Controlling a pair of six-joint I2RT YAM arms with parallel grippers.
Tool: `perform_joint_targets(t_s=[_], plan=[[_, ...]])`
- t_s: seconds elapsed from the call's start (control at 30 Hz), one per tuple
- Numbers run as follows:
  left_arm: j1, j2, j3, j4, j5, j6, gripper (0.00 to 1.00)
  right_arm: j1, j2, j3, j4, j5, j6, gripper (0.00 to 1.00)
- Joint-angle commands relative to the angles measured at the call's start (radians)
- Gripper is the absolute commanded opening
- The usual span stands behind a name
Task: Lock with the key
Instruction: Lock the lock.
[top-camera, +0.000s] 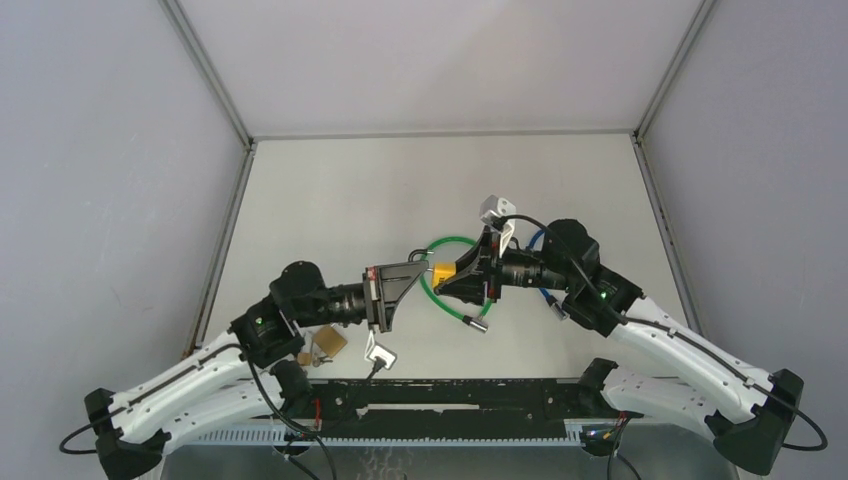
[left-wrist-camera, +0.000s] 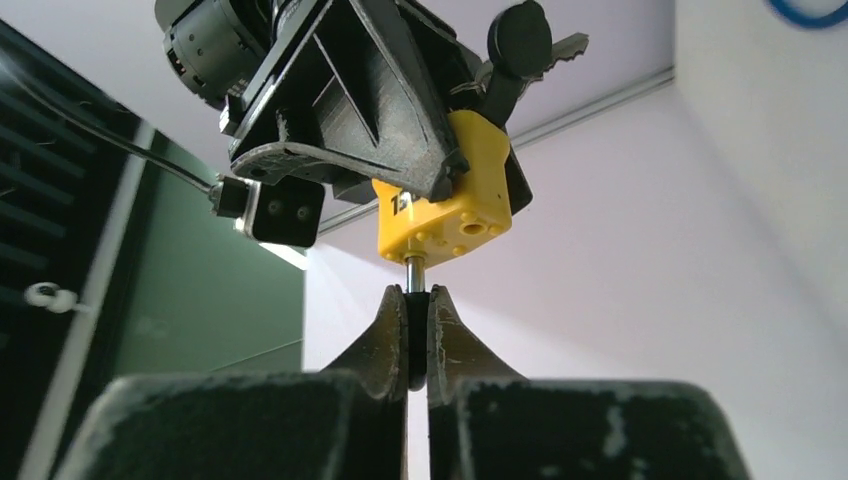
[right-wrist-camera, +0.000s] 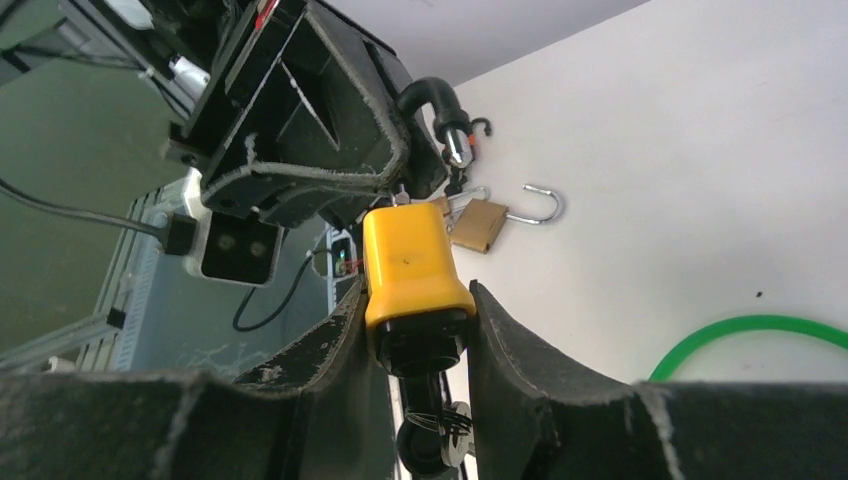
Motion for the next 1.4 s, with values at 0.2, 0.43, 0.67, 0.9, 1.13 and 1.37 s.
perform_joint_targets(t_s=[0.2, 0.43, 0.67, 0.9, 1.13, 1.37], plan=[[-0.154, 0.179, 0.512, -0.687, -0.236, -1.105, 0.00, -0.009, -0.008, 0.134, -0.022, -0.001, -0.296, 0.00], [-0.131, 0.243, 0.622, -0.797, -0.092, -1.614, 0.00, -0.006, -0.031, 0.145, -0.061, 0.001, -0.420, 0.00], [-0.016, 0.280, 0.672, -0.716, 0.057, -1.885, 0.00, 0.006, -0.026, 0.145, -0.015, -0.043, -0.470, 0.00], [0.004, 0.209, 0.611, -0.591, -0.024, -1.947, 0.54, -0.040, -0.030, 0.145, -0.007, -0.039, -0.429, 0.00], [0.078, 0.161, 0.572, -0.546, 0.008, -2.010, 0.74, -0.074, -0.033, 0.144, -0.030, -0.109, -0.396, 0.00], [0.081, 0.118, 0.381, -0.246, 0.004, -2.140, 0.76, -0.082, -0.025, 0.145, 0.002, -0.206, -0.353, 0.00]])
